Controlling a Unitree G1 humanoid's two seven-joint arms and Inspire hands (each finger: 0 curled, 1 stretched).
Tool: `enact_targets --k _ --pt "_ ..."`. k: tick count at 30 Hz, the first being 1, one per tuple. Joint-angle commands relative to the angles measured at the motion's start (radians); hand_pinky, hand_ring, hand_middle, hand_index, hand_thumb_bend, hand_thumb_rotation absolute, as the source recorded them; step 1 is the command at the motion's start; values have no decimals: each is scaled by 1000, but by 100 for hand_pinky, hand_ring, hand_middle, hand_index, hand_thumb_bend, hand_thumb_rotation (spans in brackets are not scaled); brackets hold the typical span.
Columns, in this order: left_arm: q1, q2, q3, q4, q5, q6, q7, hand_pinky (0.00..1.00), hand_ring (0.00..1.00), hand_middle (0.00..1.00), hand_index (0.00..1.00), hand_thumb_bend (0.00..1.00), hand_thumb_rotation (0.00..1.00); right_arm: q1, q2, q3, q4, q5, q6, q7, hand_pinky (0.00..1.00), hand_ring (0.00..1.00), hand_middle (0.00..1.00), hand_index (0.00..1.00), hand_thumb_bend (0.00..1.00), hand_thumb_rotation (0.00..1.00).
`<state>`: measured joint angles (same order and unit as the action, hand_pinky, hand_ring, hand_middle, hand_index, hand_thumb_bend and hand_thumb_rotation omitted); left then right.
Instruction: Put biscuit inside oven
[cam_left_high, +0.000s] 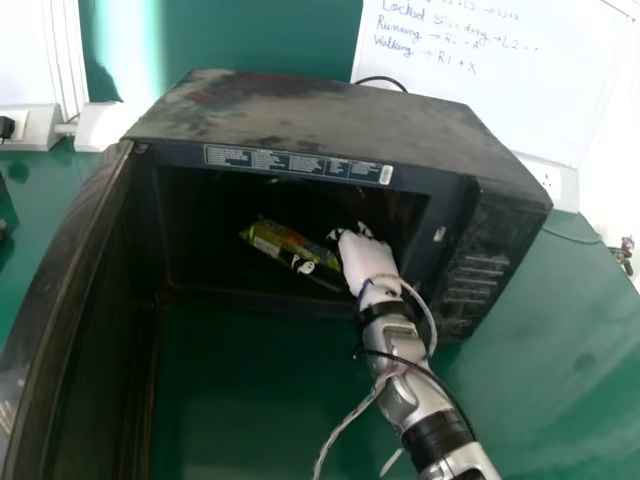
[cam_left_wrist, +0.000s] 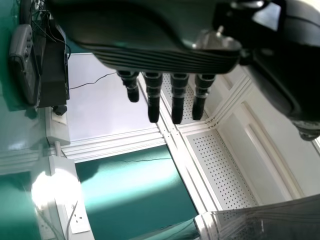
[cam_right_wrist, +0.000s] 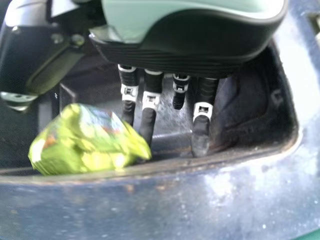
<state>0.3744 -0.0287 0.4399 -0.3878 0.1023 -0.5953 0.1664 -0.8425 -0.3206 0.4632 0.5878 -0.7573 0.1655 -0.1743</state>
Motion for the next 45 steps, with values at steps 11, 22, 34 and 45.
enact_targets --k 11,22,34,45 --pt "-2 4 -4 10 0 -11 6 95 91 93 94 99 100 171 -19 -29 -123 -6 2 -9 67 79 83 74 92 32" --pt "-9 6 -2 18 3 -12 10 94 91 93 94 99 100 261 -16 -49 -209 -9 -7 -23 69 80 83 81 94 29" --pt "-11 11 0 29 -4 -22 6 96 91 94 95 99 100 372 -2 -50 -241 -35 -44 -97 80 94 98 95 96 40" --pt "-9 19 4 30 -9 -23 5 96 91 94 95 99 100 405 37 -79 -244 10 -48 -73 97 100 100 100 98 51"
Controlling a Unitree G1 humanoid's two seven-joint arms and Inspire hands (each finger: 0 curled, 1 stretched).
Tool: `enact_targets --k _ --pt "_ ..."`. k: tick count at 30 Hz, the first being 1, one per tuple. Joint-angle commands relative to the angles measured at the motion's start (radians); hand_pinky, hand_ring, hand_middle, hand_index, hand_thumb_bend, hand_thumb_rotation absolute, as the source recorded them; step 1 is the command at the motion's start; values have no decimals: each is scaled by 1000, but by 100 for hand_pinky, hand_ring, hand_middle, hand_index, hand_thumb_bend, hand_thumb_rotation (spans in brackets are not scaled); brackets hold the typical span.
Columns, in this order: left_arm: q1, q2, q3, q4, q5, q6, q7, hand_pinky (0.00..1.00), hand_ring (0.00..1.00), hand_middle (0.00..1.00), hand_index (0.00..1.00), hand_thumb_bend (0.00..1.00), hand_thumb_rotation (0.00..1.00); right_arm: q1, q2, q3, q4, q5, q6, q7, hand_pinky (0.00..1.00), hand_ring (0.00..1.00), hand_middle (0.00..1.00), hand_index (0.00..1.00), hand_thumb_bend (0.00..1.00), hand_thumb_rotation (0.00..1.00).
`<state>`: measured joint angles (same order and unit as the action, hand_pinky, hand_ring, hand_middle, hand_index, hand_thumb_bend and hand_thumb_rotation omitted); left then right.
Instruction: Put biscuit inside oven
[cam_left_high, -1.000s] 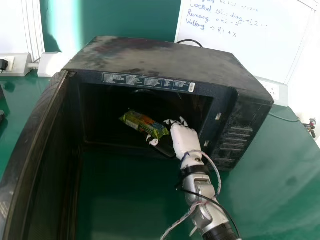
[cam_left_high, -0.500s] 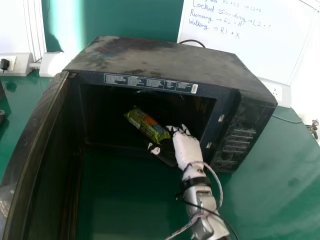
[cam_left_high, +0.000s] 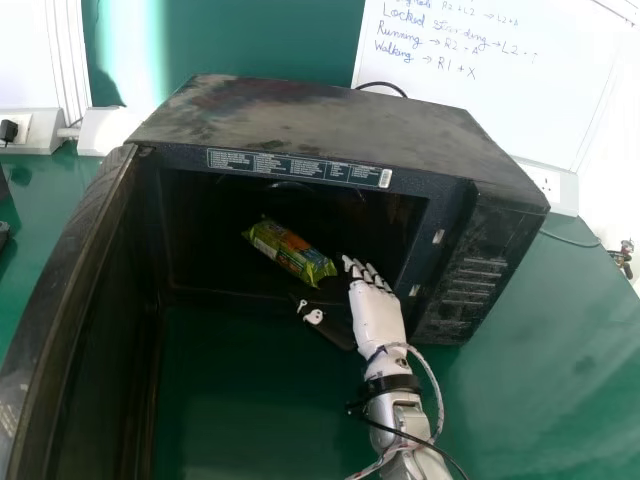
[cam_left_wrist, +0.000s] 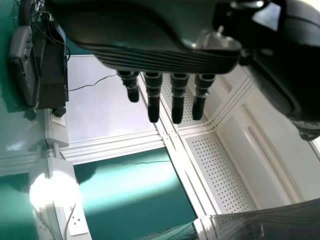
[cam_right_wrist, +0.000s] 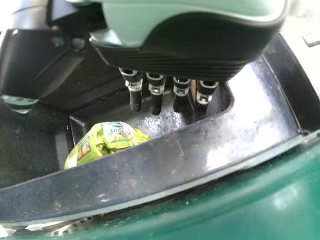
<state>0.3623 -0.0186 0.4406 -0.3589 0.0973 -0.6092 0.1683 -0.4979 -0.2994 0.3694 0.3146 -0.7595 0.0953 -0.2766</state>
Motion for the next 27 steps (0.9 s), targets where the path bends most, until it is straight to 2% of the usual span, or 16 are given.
enact_targets --k 1,11,16,20,27 --pt "3 8 5 0 -3 -8 4 96 91 94 95 99 100 58 18 13 29 9 29 35 97 100 100 100 98 52" --pt "10 9 8 -7 -5 -4 4 96 91 93 94 99 100 56 60 -10 7 26 83 89 100 100 100 100 99 56" --pt "11 12 8 -6 -7 -7 2 96 91 94 95 99 100 69 65 -17 -17 21 85 89 100 100 100 100 99 58" --pt "10 12 7 -6 -8 -2 3 96 91 94 95 99 100 98 64 -32 -93 33 93 115 100 100 100 100 99 56" --pt "1 19 8 4 -11 -7 2 97 92 94 95 99 100 160 24 -62 -285 32 143 222 99 100 100 100 100 57"
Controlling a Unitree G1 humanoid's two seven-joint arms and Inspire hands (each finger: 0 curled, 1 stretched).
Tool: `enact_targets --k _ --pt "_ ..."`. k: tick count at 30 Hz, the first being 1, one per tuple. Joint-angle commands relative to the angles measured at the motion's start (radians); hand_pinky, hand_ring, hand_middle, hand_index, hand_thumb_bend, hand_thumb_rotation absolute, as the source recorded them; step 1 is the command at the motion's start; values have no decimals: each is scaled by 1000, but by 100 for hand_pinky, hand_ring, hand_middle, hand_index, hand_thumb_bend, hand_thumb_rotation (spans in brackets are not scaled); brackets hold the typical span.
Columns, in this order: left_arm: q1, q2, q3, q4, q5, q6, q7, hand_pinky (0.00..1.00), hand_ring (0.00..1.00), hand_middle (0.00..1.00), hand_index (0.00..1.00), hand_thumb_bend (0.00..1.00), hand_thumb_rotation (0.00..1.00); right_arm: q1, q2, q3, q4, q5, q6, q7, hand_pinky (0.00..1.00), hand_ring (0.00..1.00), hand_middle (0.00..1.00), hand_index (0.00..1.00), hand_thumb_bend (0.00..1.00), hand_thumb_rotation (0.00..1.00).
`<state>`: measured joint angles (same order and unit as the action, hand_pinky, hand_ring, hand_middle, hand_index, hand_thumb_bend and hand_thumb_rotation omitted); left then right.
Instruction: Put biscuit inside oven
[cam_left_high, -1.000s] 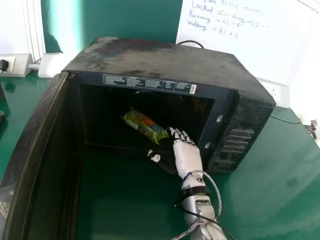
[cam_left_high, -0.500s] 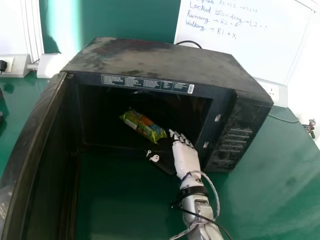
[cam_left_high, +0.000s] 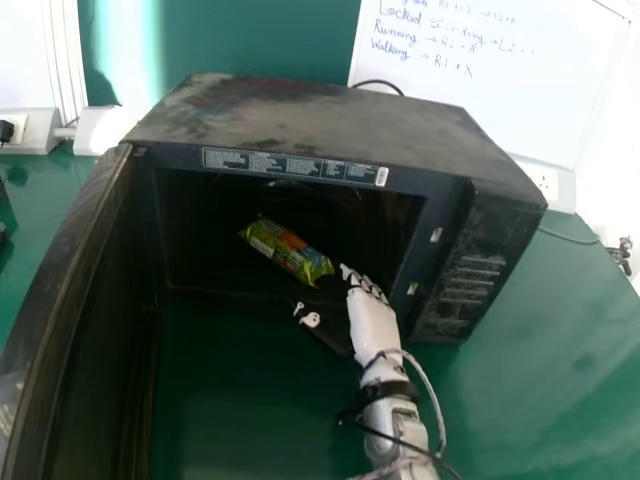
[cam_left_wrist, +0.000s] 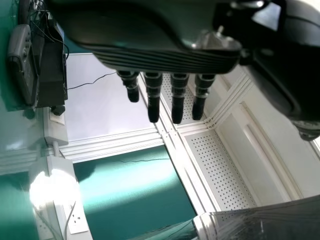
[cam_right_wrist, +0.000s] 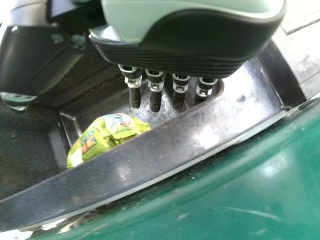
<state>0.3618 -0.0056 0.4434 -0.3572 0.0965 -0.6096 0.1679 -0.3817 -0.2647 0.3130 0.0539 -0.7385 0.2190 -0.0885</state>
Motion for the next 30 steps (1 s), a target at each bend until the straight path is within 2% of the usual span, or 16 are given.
enact_targets --k 1,15,30 --pt "1 6 4 3 -11 -7 3 97 91 94 94 99 100 54 -15 -11 -50 9 28 47 99 100 100 100 100 57" --pt "-2 16 10 11 -10 -4 6 96 91 94 95 100 100 145 -50 -39 -256 -31 81 137 99 100 100 100 100 60" --pt "-10 19 11 23 -17 -8 5 96 91 94 95 100 100 222 -70 -71 -388 -56 84 173 95 100 100 100 100 58"
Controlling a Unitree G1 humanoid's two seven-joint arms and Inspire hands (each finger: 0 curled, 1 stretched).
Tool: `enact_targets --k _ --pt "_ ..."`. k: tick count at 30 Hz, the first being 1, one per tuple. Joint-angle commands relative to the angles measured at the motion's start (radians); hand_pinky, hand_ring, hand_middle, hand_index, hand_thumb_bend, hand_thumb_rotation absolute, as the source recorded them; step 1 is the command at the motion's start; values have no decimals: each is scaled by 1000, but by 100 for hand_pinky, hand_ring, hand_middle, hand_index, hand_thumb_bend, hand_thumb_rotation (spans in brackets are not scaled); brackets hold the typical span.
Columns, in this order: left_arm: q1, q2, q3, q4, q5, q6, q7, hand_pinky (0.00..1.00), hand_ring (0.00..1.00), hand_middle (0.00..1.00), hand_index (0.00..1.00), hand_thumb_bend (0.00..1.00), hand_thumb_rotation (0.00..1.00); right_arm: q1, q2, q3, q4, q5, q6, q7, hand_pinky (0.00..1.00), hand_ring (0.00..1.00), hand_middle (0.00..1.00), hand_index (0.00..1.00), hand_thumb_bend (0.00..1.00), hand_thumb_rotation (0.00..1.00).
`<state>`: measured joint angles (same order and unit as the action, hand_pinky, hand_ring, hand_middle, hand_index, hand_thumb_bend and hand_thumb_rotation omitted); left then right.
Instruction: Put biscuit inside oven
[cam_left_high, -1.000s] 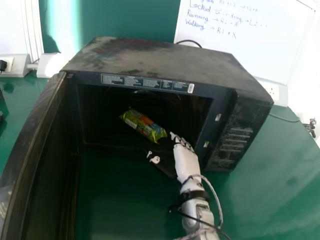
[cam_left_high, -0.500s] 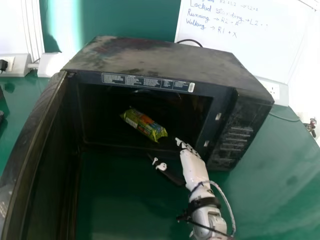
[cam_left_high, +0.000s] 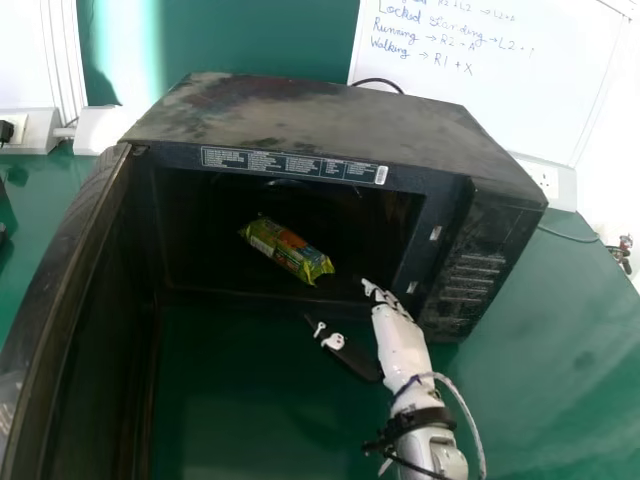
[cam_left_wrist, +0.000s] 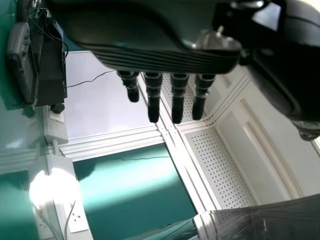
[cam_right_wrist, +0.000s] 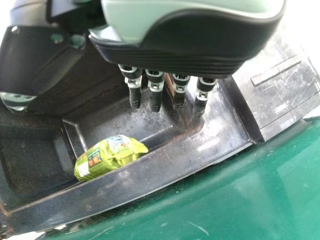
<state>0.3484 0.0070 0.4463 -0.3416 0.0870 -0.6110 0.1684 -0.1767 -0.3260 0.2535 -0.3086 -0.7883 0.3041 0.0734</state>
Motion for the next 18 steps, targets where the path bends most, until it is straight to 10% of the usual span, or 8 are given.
enact_targets --k 1,18 --pt "3 7 9 8 -7 -6 5 96 91 94 95 100 100 21 -11 -16 -37 -5 -1 17 95 100 100 100 100 58" --pt "-13 14 12 28 -10 -10 6 97 91 94 95 100 100 127 -102 -133 -187 4 -38 108 91 100 100 100 100 64"
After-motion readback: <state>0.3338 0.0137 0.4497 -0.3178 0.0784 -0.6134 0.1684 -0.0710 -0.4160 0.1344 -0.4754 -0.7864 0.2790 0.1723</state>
